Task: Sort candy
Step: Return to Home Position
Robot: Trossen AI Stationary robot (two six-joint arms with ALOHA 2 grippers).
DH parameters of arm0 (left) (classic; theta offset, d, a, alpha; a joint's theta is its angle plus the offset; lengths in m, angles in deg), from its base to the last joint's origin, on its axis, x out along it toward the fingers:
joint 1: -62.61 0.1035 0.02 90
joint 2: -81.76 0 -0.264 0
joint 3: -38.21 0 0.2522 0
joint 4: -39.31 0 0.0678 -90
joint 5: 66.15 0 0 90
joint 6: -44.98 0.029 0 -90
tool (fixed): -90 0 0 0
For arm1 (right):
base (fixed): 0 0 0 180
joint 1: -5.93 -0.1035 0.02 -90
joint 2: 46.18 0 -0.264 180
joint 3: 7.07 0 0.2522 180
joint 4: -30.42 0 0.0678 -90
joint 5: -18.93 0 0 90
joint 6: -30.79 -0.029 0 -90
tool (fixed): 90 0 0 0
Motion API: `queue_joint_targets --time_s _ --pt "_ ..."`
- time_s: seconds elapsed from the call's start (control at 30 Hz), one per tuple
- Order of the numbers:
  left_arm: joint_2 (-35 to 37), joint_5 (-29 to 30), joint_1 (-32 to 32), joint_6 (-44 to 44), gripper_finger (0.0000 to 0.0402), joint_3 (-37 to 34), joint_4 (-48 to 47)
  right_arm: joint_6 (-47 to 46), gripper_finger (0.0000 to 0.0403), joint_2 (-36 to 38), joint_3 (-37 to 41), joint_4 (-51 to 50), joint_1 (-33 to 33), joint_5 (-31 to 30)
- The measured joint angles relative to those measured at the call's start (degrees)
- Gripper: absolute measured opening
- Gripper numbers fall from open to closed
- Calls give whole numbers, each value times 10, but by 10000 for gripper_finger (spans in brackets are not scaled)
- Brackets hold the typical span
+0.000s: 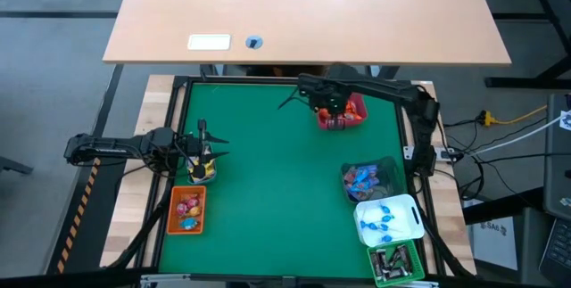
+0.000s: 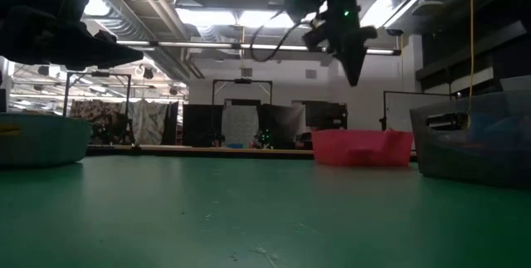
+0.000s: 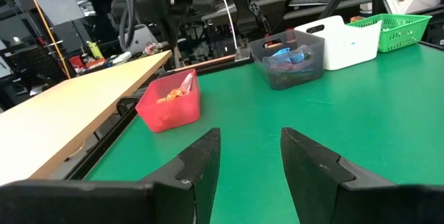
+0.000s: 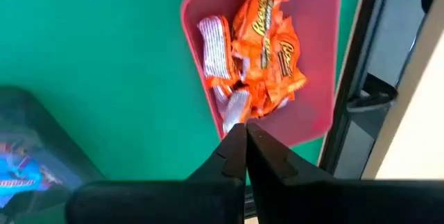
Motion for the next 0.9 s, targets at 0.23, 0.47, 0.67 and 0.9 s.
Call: queue_joint_targets --time_s 0.23,0.47,0.67,0.9 --pt "0 0 0 0 141 0 0 -11 5 116 61 0 0 4" --pt "0 0 0 0 141 0 0 -36 4 294 216 31 0 4" --pt "0 0 0 0 141 0 0 -69 2 484 402 119 0 30" --pt "0 0 0 0 141 0 0 -117 4 690 590 226 0 114"
